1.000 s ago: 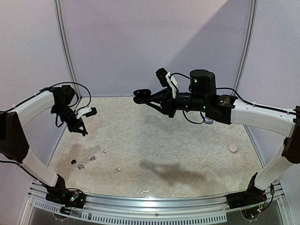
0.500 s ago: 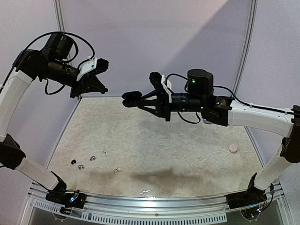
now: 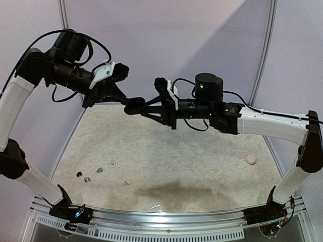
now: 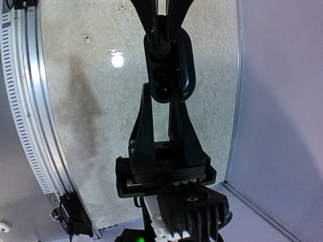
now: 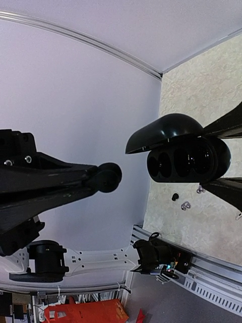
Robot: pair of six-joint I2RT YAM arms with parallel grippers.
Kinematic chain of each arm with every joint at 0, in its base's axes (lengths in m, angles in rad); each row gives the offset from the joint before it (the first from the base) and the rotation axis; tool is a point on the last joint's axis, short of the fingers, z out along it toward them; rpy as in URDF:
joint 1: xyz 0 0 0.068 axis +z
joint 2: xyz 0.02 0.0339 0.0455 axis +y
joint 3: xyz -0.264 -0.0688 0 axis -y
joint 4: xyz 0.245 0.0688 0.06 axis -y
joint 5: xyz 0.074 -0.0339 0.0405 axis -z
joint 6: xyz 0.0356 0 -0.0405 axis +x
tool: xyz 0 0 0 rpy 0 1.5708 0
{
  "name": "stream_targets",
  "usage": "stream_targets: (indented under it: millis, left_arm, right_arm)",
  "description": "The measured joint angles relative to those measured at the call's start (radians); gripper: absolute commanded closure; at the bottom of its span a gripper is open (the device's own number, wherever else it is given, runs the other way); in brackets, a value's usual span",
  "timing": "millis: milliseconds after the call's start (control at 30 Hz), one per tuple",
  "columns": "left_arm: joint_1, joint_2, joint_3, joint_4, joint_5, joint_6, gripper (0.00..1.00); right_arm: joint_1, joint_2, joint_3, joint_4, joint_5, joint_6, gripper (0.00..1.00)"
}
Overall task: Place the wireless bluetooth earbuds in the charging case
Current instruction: Insert the right earbud into the right side groove of the charging case.
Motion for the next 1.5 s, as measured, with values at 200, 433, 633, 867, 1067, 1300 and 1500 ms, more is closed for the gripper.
stream_targets:
  millis: [200,433,633,867,1067,1300,1500]
  left_arm:
    - [-0.006,0.008,-0.010,-0.001,0.001,0.003,1.00]
    - [-0.016,0.016,-0.013,-0.001,-0.011,0.009,1.00]
    - [-0.063,0.019,-0.014,-0.001,-0.015,-0.008,1.00]
    - [-0.085,0.048,-0.013,0.000,-0.012,-0.022,1.00]
    - [-0.088,0.067,0.020,0.003,-0.016,-0.039,1.00]
    - [-0.099,0.095,0.058,0.019,-0.051,-0.043,1.00]
    - [-0.109,0.094,0.053,0.018,-0.092,-0.038,1.00]
  right_arm:
    - [0.009,0.000,0.001,0.004,-0.004,-0.001,1.00]
    - [0.014,0.000,0.001,0.004,-0.004,-0.005,1.00]
    - [0.018,0.000,0.005,0.001,-0.003,-0.014,1.00]
    - [0.022,0.001,0.021,-0.004,0.003,-0.019,1.00]
    - [0.022,0.001,0.021,-0.004,0.005,-0.020,1.00]
    - [0.029,0.001,0.021,-0.004,0.005,-0.020,1.00]
    - [0.029,0.001,0.020,-0.006,0.008,-0.020,1.00]
